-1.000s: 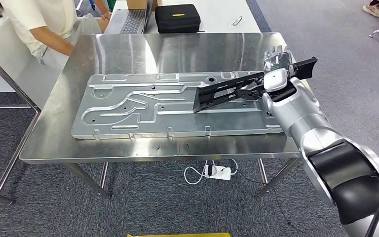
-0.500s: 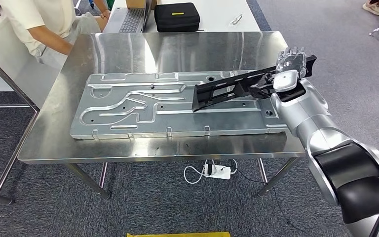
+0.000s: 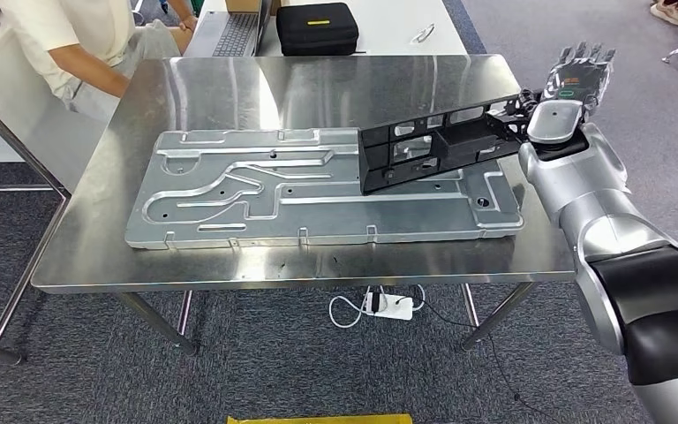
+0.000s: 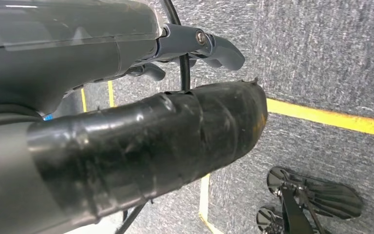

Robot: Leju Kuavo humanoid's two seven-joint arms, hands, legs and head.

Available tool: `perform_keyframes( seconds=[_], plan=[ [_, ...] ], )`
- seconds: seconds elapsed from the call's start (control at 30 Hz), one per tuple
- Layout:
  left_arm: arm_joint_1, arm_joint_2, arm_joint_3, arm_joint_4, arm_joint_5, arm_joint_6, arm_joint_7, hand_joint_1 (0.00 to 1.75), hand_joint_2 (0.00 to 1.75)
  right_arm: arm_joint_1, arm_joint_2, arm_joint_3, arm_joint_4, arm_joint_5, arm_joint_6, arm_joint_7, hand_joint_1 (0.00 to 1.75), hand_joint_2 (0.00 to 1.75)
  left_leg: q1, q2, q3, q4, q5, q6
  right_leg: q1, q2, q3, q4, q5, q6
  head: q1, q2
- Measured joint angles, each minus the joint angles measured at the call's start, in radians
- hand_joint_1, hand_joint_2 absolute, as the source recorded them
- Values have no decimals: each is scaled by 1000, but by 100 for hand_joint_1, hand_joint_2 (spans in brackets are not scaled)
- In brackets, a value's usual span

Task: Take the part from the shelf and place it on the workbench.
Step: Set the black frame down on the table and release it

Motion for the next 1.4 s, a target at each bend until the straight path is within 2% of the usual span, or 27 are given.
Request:
perform_keyframes(
  seconds=[0.23, 0.4, 0.67, 0.77, 0.87, 0.93, 0.97, 1.1, 1.2, 1.27, 1.4],
  plan=[
    [1, 0, -15, 0, 4, 2, -1, 0, 0, -4, -3, -17, 0, 0, -8, 6, 0, 0, 0, 0, 0, 0, 0, 0, 0, 0, 0, 0, 0, 0, 0, 0],
    [7, 3, -28, 0, 21, 10, -1, 0, 0, -26, -24, -42, 0, 0, -89, 45, 0, 0, 0, -1, -1, 0, 0, 0, 0, -1, -1, 0, 0, 0, 0, 0],
    [16, 23, -53, 2, 46, -4, -10, 0, 0, -29, -42, -81, 7, 0, -150, 14, 0, 0, 0, -1, -1, 0, 0, 0, 0, 0, -1, 0, 0, 0, 0, 0],
    [25, 27, -63, 2, 59, -1, -12, 0, 0, -14, -41, -105, 9, 0, -215, -26, 0, 0, 0, -1, -1, 0, 0, 0, 0, -1, -1, 0, 0, 0, 0, 0],
    [39, 27, -77, -8, 78, -4, -8, 0, 0, 9, -21, -156, -19, -6, -344, -139, 0, 0, 0, -1, -2, 0, 0, 0, 1, 1, 0, 0, 0, 0, 0, 0],
    [51, 26, -84, -26, 85, -14, -2, 0, 0, 41, 8, -190, -86, -10, -396, -232, 0, 0, 0, 1, -1, -1, 0, 0, 2, 2, 0, 0, 0, 0, 0, 0],
    [58, 26, -90, -36, 87, -20, 0, 0, 0, 67, 27, -199, -139, -13, -393, -270, 0, 0, 0, 1, -1, -1, 0, -1, 3, 2, 0, 0, -1, 0, 0, 0],
    [89, 25, -120, -71, 86, -33, -6, 0, 0, 235, 125, -194, -445, -41, -290, -383, 0, 0, 2, 1, 1, 0, -2, -3, 2, 2, 1, 0, -2, -2, 0, 0],
    [110, 25, -148, -92, 85, -38, -20, 0, 0, 360, 179, -131, -654, -75, -276, -438, 0, 0, 2, -1, 1, 0, -2, -3, 1, -1, 1, 0, -4, -3, 0, 0],
    [149, 19, -182, -153, 115, -74, -12, 0, 0, 431, 188, -66, -784, -68, -300, -445, 0, 0, 1, -3, 0, 0, -4, -4, 1, -3, 1, 0, -6, -3, 0, 0],
    [245, 1, -274, -335, 238, -130, 58, 0, 0, 525, 164, 51, -967, -41, -348, -423, 0, 0, -2, -2, 0, 2, -9, 0, -3, -1, 1, 0, -8, 0, 0, 0]
  ],
)
